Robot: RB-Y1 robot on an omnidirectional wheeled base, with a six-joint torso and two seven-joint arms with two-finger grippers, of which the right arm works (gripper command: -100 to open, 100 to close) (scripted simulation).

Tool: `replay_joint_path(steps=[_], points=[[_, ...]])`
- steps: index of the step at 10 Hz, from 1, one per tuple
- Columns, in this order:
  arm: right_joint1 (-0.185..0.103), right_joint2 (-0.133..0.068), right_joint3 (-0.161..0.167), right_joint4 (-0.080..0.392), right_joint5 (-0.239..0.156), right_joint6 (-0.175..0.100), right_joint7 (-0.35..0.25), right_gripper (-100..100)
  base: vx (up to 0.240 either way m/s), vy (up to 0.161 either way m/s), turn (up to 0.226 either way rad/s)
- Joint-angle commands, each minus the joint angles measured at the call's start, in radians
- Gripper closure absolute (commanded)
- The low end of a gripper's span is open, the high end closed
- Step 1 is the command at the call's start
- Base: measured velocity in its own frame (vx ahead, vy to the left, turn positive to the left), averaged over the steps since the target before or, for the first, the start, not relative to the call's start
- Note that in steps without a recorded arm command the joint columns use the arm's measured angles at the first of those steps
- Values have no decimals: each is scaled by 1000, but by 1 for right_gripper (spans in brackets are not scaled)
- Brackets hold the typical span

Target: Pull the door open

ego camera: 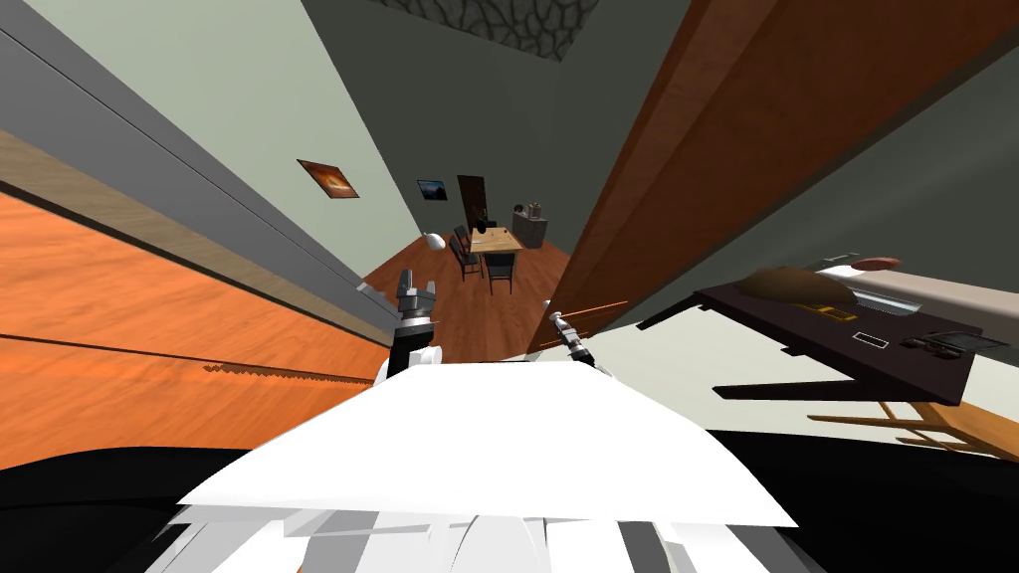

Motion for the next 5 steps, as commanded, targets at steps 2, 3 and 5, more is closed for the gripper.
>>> replay_joint_path(steps=[2,3,5], points=[[-1,5,3,2,-3,1,-56,100,-25,-8,29],[-3,5,3,4,-6,2,-83,100,-22,-9,46],[-8,7,2,9,-11,3,-138,100,-30,-9,44]])
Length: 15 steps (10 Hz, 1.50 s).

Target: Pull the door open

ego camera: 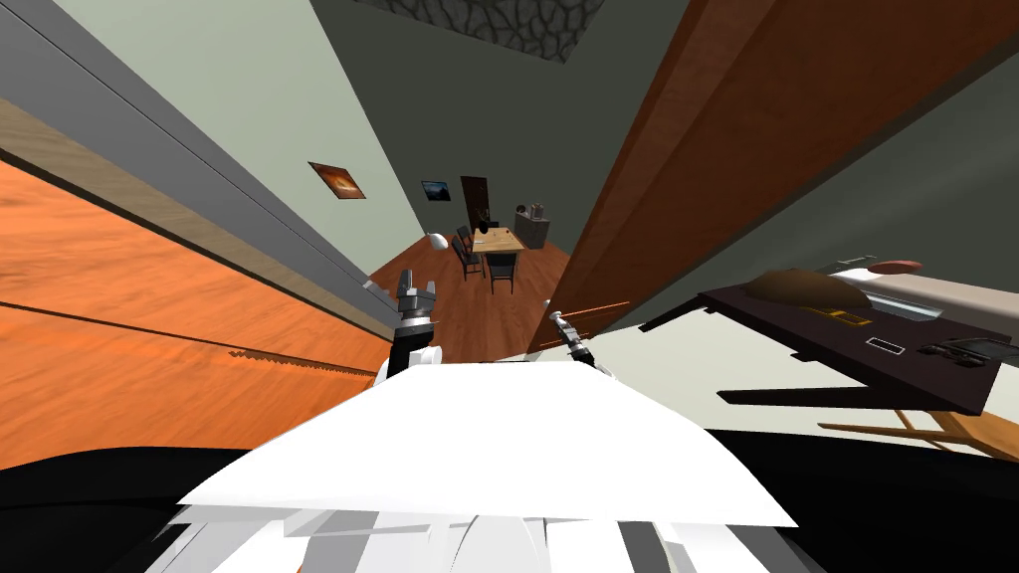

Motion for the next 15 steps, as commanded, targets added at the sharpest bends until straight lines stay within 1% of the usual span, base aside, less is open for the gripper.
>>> replay_joint_path(steps=[1,2,4,5,7,8,9,11,12,13,14,15], points=[[-3,8,5,13,-2,-3,-50,100,-35,-10,54],[-3,8,5,13,-2,-3,-56,100,-28,-14,30],[-10,10,5,20,-10,-1,-117,100,-33,-14,46],[-10,10,5,20,-10,-1,-127,100,-27,-17,28],[-16,12,4,27,-17,1,-189,100,-34,-12,54],[-16,12,4,27,-17,1,-199,100,-26,-10,25],[-20,13,3,31,-22,2,-237,100,-23,-16,36],[-24,15,3,35,-26,3,-278,100,-39,-27,52],[-28,16,2,40,-31,4,-310,100,-32,-10,58],[-28,16,2,40,-31,4,-317,100,-28,-12,22],[-32,17,2,44,-35,5,-354,100,-34,-13,44],[-32,17,2,44,-35,5,-357,100,-26,-10,26]])
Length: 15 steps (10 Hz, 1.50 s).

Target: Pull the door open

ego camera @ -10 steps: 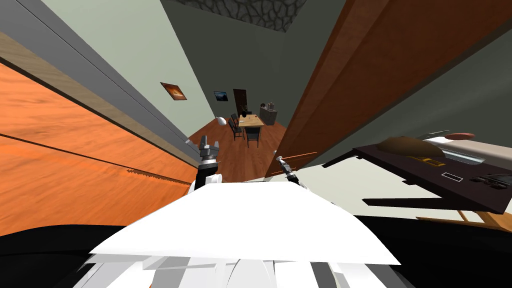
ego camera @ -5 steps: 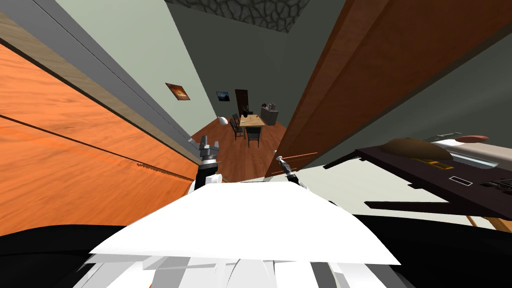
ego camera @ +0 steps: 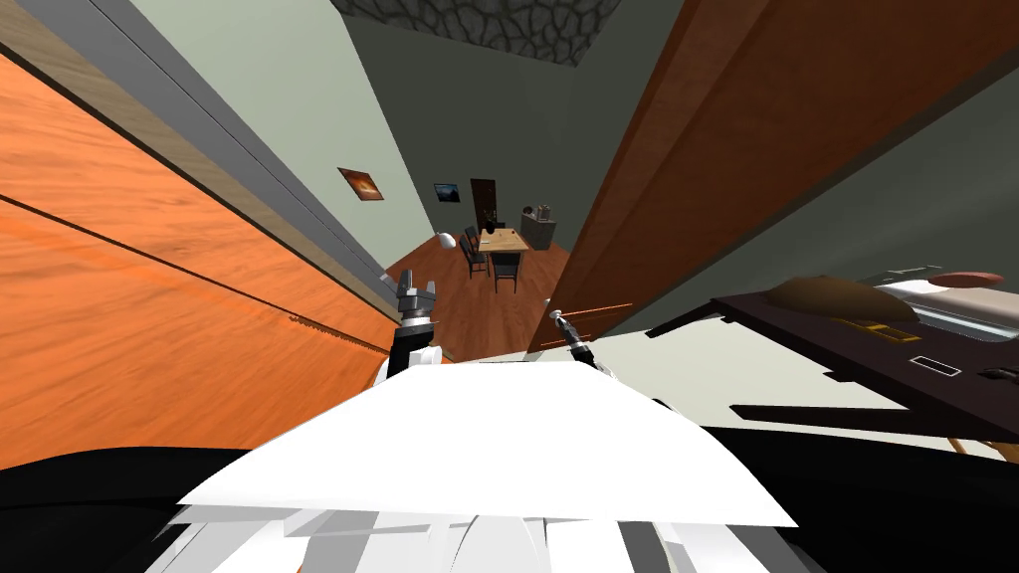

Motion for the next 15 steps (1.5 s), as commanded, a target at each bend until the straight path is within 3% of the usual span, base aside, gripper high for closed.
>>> replay_joint_path(steps=[1,6,8,12,15], points=[[-2,16,10,16,0,-1,-49,100,-28,-15,40],[-16,21,9,31,-16,3,-167,100,-40,-23,56],[-16,21,9,31,-16,3,-171,100,-17,-13,10],[-31,25,7,46,-32,7,-287,100,-42,-23,57],[-36,27,6,52,-38,9,-336,100,-35,-20,49]])
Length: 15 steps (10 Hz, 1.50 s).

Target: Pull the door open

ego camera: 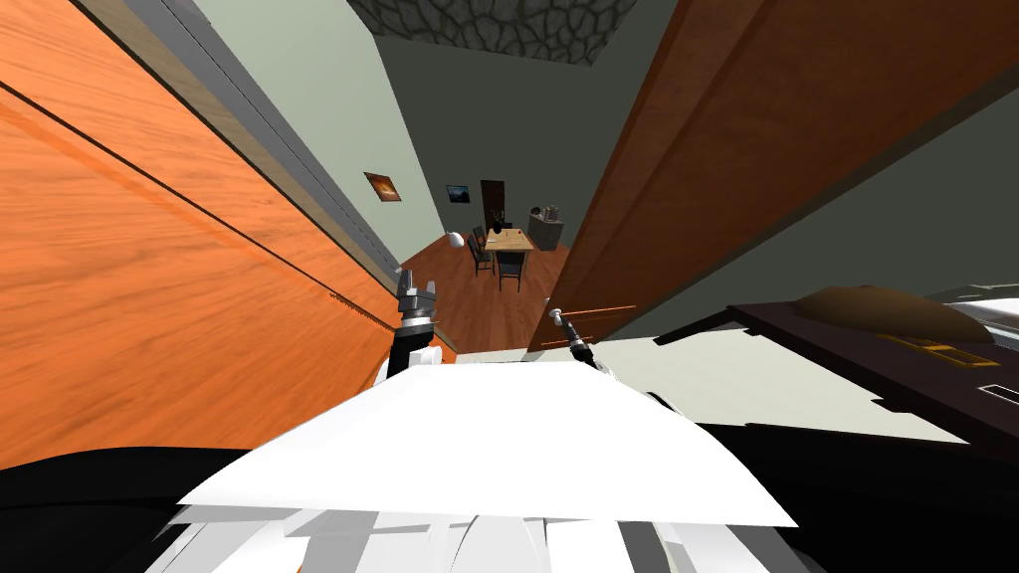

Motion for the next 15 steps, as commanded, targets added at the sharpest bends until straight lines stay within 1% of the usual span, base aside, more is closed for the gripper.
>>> replay_joint_path(steps=[1,3,5,6,7,8,9,10,11,13,14,15], points=[[1,22,14,5,1,7,-50,100,-42,-26,46],[-5,24,13,11,-5,8,-94,100,-51,-38,79],[-5,24,13,11,-5,8,-94,100,-13,1,-16],[-10,25,13,17,-11,10,-136,100,-31,-7,49],[-10,25,13,17,-11,10,-136,100,-30,-22,29],[-15,27,12,23,-17,12,-174,100,-34,-26,71],[-15,27,12,23,-17,12,-177,100,-36,-23,36],[-15,27,12,13,-17,12,-177,100,-15,-9,6],[-21,29,12,29,-23,13,-219,100,-32,-20,73],[-27,31,11,35,-30,15,-260,100,-57,-37,72],[-32,32,10,41,-36,17,-294,100,-44,-15,65],[-32,32,10,41,-36,17,-302,100,-41,-15,17]])
